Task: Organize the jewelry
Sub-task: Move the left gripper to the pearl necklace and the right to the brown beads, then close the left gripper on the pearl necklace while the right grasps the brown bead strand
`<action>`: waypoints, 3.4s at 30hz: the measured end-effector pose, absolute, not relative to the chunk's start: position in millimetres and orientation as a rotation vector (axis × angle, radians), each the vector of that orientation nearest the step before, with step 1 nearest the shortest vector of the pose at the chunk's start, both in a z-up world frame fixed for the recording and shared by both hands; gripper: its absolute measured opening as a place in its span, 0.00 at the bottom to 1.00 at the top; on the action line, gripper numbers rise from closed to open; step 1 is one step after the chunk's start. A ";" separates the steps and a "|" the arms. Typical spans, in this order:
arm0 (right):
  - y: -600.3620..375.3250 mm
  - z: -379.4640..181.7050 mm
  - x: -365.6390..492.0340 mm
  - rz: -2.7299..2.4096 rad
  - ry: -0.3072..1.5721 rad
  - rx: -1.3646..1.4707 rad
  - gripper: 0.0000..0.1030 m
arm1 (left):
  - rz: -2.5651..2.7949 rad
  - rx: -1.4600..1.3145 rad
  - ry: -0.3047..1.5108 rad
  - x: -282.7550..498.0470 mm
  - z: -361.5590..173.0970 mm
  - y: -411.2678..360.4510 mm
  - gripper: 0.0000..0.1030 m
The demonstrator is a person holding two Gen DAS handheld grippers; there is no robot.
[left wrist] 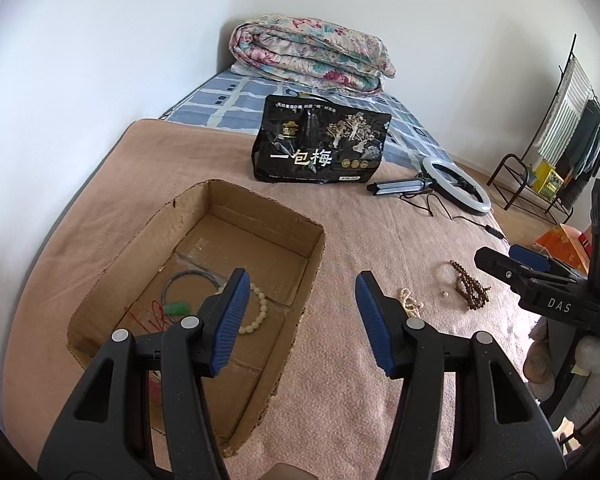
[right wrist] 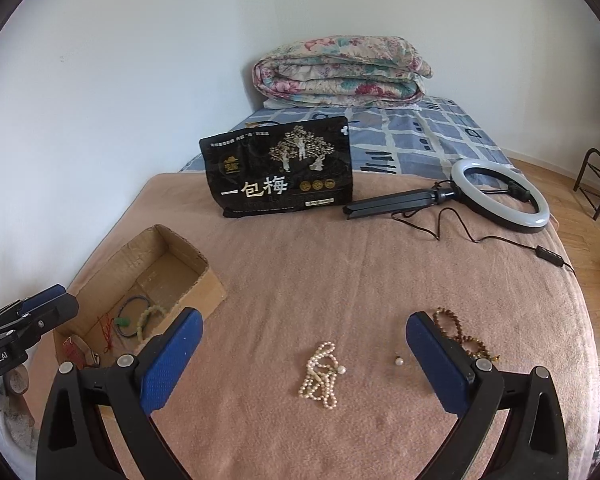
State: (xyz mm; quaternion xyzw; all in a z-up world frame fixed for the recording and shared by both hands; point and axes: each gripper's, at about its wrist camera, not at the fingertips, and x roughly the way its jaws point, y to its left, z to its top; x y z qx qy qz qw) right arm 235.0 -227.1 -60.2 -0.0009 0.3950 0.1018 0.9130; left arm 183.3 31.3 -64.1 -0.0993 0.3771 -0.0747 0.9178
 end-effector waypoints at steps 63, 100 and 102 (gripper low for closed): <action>-350.3 -171.0 291.5 0.139 1.016 -0.160 1.00 | -0.383 -0.006 1.080 258.8 -202.1 -156.0 0.43; -348.2 -182.0 291.9 0.179 1.055 -0.145 0.11 | -0.393 -0.049 1.013 262.6 -190.7 -132.5 0.06; -348.3 -176.9 289.1 0.174 1.039 -0.147 0.11 | -0.389 -0.059 0.997 262.0 -184.3 -129.3 0.06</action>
